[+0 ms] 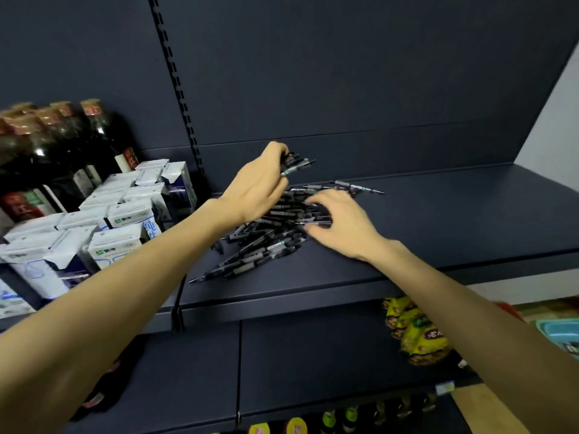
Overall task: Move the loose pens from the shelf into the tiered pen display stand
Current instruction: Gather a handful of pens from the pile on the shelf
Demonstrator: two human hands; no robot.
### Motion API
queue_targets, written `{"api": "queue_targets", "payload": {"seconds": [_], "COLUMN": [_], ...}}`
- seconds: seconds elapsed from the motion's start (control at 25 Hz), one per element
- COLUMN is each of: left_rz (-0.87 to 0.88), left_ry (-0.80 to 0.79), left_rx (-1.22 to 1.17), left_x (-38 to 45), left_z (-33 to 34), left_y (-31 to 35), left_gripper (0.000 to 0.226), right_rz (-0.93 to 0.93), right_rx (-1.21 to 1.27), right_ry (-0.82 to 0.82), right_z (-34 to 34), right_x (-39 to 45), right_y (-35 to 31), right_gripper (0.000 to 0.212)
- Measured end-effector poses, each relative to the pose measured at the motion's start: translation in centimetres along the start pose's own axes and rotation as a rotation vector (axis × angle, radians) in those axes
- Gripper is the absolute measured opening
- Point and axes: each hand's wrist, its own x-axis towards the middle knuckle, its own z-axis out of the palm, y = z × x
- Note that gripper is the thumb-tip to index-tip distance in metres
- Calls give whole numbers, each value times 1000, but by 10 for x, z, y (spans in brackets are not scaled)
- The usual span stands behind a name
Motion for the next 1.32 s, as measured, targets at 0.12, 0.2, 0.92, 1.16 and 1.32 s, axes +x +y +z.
{"api": "queue_targets", "payload": {"seconds": [0.12, 0.2, 0.92, 1.16, 1.32], "left_rz": [0, 4, -185, -240, -276], "left_ry": [-9, -21, 267, 361, 363], "left_rx": [50, 90, -264, -345, -369], "left_x": [-5, -10, -57, -69, -76], "left_z": [-5, -13, -34, -33, -24], "left_y": [-10, -17, -32, -34, -35], "left_gripper": [31, 31, 25, 20, 20], "right_rz": [-127, -142, -225, -210, -162], "right_rx": [-82, -130, -241, -318, -284], "right_ry": [-119, -171, -317, -351, -353], "right_z": [16, 21, 37, 33, 31], "right_x": [7, 11, 0, 0, -1], "right_y": [-22, -23, -78, -83, -79], "right_gripper": [66, 71, 60, 51, 48]}}
